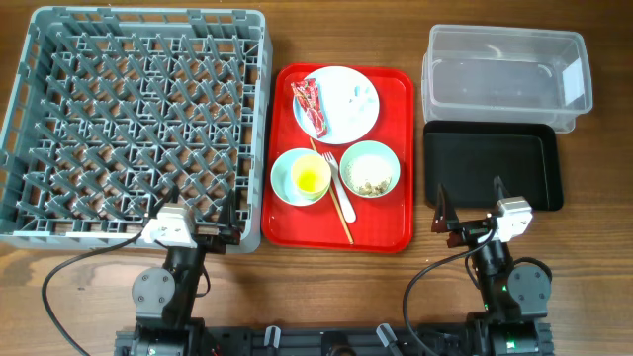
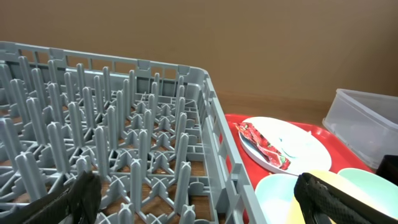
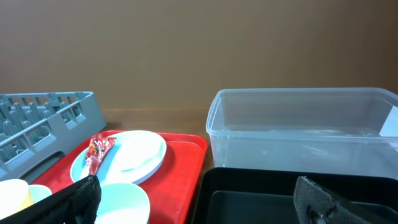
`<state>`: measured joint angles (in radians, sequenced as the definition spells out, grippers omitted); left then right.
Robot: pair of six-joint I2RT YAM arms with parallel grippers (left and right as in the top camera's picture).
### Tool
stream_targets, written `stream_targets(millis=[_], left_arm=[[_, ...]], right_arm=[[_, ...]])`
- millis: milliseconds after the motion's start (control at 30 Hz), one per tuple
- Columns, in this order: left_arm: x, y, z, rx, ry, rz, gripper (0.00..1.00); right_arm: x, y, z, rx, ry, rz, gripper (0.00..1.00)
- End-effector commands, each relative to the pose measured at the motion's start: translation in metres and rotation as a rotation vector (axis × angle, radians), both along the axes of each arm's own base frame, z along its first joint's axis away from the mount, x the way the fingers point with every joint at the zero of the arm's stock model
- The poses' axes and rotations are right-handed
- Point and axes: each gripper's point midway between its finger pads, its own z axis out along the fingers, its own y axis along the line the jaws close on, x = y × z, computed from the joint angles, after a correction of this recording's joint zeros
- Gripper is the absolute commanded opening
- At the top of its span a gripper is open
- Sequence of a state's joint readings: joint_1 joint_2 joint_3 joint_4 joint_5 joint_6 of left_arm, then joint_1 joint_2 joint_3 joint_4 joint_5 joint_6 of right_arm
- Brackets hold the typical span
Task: Sort waste into correct bins and load items into the dishwasher rack
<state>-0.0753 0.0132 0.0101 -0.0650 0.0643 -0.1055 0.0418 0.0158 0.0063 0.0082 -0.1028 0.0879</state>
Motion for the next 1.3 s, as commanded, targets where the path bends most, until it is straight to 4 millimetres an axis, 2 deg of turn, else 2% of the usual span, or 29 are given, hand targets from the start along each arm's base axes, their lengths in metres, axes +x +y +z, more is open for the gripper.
stream_targets(millis=[0, 133, 300, 533, 800, 933, 1067, 1133, 1267], left_arm=[[0.001, 0.005, -0.002, 0.022, 0.002, 0.028, 1.00], [0.001, 0.006, -0.003, 0.021, 0.007, 0.029, 1.00], [0.001, 0.006, -0.005, -0.028, 0.072, 0.034, 1.00], [0.011, 0.005, 0.015, -0.014, 0.240, 0.036, 1.00], [0.032, 0.003, 0.040, 0.013, 0.511, 0.035, 1.00], [0.037, 0.002, 0.042, 0.023, 0.630, 0.037, 1.00], [0.039, 0.002, 0.038, 0.025, 0.658, 0.037, 1.00], [0.038, 0.002, 0.038, 0.025, 0.655, 0.037, 1.00], [0.038, 0.002, 0.042, 0.024, 0.643, 0.037, 1.00]], right_arm=[[0.001, -0.005, 0.002, 0.029, -0.005, -0.025, 1.00], [0.000, -0.002, -0.001, 0.137, 0.022, -0.009, 1.00], [-0.002, -0.002, 0.006, 0.144, 0.062, -0.010, 1.00], [0.001, 0.003, 0.014, 0.172, 0.209, 0.003, 1.00], [0.031, 0.020, 0.035, 0.178, 0.421, 0.082, 1.00], [0.048, 0.026, 0.033, 0.175, 0.609, 0.097, 1.00], [0.060, 0.026, 0.036, 0.048, 0.724, 0.134, 1.00], [0.066, 0.033, 0.042, 0.081, 0.742, 0.162, 1.00], [0.066, 0.044, 0.039, 0.158, 0.786, 0.206, 1.00]])
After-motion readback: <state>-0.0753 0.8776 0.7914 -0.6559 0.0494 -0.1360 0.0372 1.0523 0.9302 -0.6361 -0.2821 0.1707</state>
